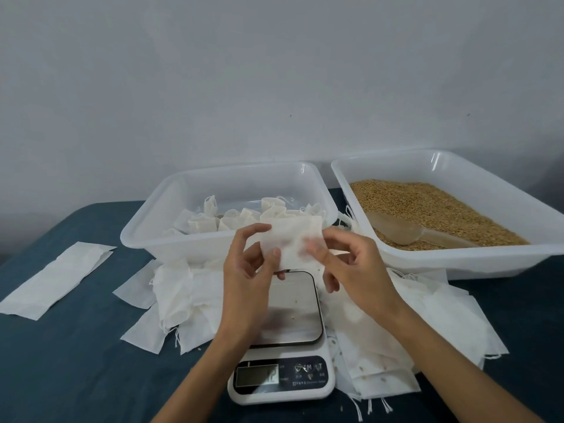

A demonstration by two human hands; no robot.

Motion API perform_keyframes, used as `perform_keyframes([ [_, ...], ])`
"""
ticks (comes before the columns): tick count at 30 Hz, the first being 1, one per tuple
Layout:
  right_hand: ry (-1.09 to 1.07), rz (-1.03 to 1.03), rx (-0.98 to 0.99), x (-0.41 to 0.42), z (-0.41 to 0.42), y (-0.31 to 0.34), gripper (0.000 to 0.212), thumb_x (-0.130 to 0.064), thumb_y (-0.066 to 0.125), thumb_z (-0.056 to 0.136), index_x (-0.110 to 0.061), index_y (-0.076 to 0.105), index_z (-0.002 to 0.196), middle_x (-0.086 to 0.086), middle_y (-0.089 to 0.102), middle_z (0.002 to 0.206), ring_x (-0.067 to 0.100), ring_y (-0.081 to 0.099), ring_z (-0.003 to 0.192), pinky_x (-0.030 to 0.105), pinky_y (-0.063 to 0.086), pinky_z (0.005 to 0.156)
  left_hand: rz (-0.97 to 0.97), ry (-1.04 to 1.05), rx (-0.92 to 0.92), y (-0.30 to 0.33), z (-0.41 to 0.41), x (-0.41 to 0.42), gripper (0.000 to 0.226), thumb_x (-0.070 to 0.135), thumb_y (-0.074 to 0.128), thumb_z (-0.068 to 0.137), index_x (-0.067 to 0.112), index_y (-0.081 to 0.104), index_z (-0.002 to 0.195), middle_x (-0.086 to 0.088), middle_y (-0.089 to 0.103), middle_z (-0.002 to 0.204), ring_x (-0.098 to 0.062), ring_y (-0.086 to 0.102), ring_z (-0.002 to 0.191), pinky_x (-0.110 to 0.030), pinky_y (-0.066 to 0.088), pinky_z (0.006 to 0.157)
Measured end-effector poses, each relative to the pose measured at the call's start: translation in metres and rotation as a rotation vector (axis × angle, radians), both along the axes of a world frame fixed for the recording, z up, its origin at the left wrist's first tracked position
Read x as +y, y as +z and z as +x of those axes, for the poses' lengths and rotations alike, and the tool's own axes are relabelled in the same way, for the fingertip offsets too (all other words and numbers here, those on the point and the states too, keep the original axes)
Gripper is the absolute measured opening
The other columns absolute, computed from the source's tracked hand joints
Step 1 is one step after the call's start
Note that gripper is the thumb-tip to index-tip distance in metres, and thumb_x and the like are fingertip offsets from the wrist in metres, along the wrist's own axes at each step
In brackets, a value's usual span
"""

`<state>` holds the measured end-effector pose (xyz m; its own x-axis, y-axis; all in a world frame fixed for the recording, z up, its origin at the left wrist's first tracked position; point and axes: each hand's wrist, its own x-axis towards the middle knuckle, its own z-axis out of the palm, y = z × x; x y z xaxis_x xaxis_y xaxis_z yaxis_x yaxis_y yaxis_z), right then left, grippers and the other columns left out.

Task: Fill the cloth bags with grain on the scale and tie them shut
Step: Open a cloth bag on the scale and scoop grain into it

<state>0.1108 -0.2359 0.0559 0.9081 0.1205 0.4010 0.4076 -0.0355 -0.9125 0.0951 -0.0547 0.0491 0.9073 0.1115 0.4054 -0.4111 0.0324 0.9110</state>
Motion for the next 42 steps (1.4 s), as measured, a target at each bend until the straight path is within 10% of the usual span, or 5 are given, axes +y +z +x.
perform_keyframes([
  [9, 0.072, -0.01, 0.008, -0.003, -0.001, 0.003, 0.025, -0.037, 0.062, 0.098, -0.016, 0.074, 0.095, 0.009, 0.073, 0.092, 0.028, 0.065, 0.05, 0.038, 0.044, 0.047, -0.063, 0.026, 0.049, 0.004, 0.005, 0.004, 0.016, -0.003, 0.063, 0.099, 0.007, 0.075, 0.102, -0.011, 0.069, 0.084, -0.013, 0.06, 0.07, -0.026, 0.054, 0.067],
  [16, -0.003, -0.012, -0.014, -0.007, -0.003, 0.008, 0.06, -0.044, 0.062, 0.097, 0.012, 0.051, 0.077, 0.012, 0.03, 0.053, 0.035, 0.064, 0.044, 0.027, 0.038, 0.04, -0.047, 0.082, 0.056, 0.006, 0.005, 0.007, 0.016, 0.001, 0.068, 0.098, 0.015, 0.074, 0.104, 0.004, 0.076, 0.1, -0.01, 0.063, 0.074, -0.022, 0.053, 0.068],
  [23, -0.029, -0.185, -0.069, -0.005, -0.004, 0.014, 0.057, -0.05, 0.06, 0.097, 0.002, 0.057, 0.075, 0.018, 0.04, 0.05, 0.021, 0.059, 0.035, 0.027, 0.035, 0.04, 0.66, -0.016, -0.19, -0.001, -0.007, -0.004, 0.075, 0.036, 0.084, 0.078, 0.036, 0.049, 0.145, 0.021, 0.053, 0.145, -0.008, 0.047, 0.139, -0.031, 0.034, 0.12],
  [37, 0.307, -0.657, 0.091, -0.009, -0.029, 0.093, 0.09, -0.098, 0.03, 0.068, -0.027, 0.077, 0.099, -0.007, 0.076, 0.083, 0.022, 0.07, 0.05, 0.014, 0.045, 0.05, 0.399, -0.203, -0.05, 0.003, -0.022, -0.014, 0.032, 0.024, 0.078, 0.087, 0.041, 0.065, 0.11, 0.017, 0.073, 0.103, -0.004, 0.069, 0.1, -0.009, 0.047, 0.082],
  [42, 0.183, -0.552, -0.081, -0.02, -0.019, 0.117, 0.045, -0.07, 0.054, 0.088, -0.027, 0.069, 0.093, -0.008, 0.076, 0.09, 0.019, 0.066, 0.048, 0.018, 0.044, 0.048, 0.213, -0.224, 0.074, 0.002, -0.019, -0.014, 0.018, 0.031, 0.08, 0.085, 0.031, 0.07, 0.1, 0.011, 0.073, 0.091, -0.007, 0.068, 0.083, -0.018, 0.052, 0.075],
])
